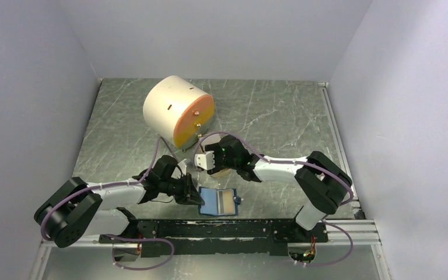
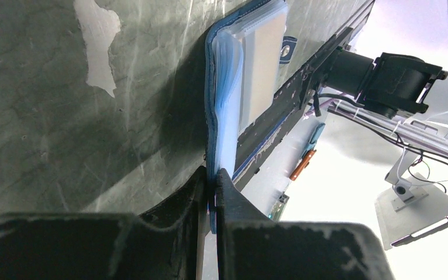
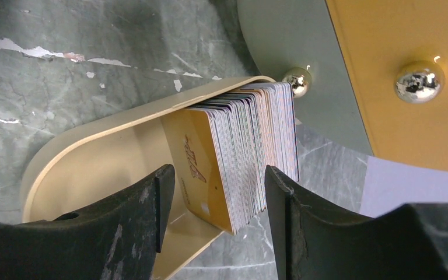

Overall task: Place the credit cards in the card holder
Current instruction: Pick up the credit card from the storage box.

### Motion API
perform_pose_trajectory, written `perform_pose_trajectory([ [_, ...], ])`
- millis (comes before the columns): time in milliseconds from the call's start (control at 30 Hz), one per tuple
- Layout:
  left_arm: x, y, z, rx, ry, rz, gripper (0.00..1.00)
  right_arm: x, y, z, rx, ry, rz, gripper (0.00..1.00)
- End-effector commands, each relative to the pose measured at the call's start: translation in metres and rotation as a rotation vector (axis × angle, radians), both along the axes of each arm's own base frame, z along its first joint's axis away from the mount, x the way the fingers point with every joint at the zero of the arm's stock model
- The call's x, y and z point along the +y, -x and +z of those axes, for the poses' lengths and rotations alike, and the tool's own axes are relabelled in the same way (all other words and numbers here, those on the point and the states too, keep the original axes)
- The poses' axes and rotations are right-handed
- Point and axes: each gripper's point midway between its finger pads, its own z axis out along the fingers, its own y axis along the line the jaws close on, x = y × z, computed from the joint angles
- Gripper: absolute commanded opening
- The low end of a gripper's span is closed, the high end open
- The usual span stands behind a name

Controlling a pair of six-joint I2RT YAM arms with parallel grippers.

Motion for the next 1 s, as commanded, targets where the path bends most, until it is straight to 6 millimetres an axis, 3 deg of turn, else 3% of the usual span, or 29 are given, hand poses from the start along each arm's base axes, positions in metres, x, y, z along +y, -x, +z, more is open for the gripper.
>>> perform_pose_trajectory([
  [0,0.000,0.001,0.004,-0.012,0.022,-0.022,0.13,0.006,-0.013,0.004,-0.054,0.018,0.028,0.61],
  [267,-0.002,0.002,0.005,-0.007,0.040,-0.019,0.13,-0.001,-0.034,-0.003,-0.123,0.068,-0.043,0.55],
  [600,-0.002,0.004,0.003,0.011,0.047,-0.016,0.13,0.001,-0.039,0.023,-0.153,0.002,-0.060,0.51],
  [967,0.000,0.007,0.000,0.015,0.045,-0.016,0.12,0.003,-0.036,0.031,-0.121,-0.002,-0.044,0.44],
])
